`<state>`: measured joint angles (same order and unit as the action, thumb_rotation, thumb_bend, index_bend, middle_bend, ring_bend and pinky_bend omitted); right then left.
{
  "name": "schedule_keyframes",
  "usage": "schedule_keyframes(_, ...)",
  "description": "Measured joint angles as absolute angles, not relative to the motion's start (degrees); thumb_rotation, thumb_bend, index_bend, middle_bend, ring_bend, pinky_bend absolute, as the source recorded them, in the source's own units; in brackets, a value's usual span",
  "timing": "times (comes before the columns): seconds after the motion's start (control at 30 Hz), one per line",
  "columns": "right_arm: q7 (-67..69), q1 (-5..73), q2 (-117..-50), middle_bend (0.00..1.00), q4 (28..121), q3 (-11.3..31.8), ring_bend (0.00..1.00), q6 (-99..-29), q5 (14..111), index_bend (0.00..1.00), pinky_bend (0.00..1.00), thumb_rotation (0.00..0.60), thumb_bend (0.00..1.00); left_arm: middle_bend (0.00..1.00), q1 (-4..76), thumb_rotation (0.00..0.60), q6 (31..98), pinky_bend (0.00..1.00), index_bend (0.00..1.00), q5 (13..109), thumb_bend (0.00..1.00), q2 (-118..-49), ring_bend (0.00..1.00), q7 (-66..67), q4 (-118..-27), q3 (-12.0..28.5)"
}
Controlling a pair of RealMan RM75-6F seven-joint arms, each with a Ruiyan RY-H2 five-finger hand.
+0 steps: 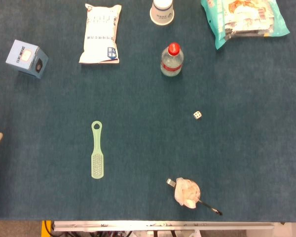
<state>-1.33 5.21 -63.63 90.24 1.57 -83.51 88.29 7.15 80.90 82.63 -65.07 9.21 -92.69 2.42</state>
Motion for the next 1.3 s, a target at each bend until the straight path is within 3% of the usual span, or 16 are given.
schedule_keyframes(0.5,-2.1,6.4,-64.3,0.39,90.5,1.3,0.36,-81.5,88.8,0.51,0.73,0.600,0.00,0.37,6.8,0.600,81.2,0.56,0.44,81.7,0.00,-64.9,0.30,9.4,-92.9,2.4)
schedule_keyframes(0.73,-2.9,9.6,-64.3,0.43,90.7,2.0,0.42,-78.3,90.0,0.51,0.73,0.600,0.01,0.37,6.2,0.600,83.0,0.56,0.44,83.2,0.00,-64.3,0.30,9.9,-94.0,2.1)
schedule_keyframes(0.87,-4.7,12.7,-62.9,0.49,92.8,2.8,0.47,-74.4,90.4,0.50,0.73,0.600,0.08,0.37,5.8,0.600,83.0,0.56,0.44,83.5,0.00,-63.9,0.30,10.4,-93.9,1.4)
schedule_keyframes(1.0,-6.8,16.3,-61.3,0.55,95.4,3.6,0.53,-68.9,90.1,0.42,0.73,0.600,0.16,0.37,5.0,0.600,82.5,0.56,0.44,83.1,0.00,-62.9,0.30,10.3,-93.5,0.4)
schedule_keyframes(1.17,-11.0,22.3,-59.5,0.69,98.9,5.0,0.67,-59.7,88.0,0.39,0.81,0.600,0.36,0.37,4.3,0.600,82.5,0.56,0.44,83.1,0.00,-62.3,0.30,9.9,-92.4,-0.2)
schedule_keyframes(1.3,-14.5,27.3,-59.4,0.75,100.4,6.2,0.73,-53.2,85.3,0.38,0.85,0.600,0.51,0.37,4.3,0.600,82.3,0.56,0.44,83.2,0.00,-62.0,0.30,8.9,-91.6,-0.4)
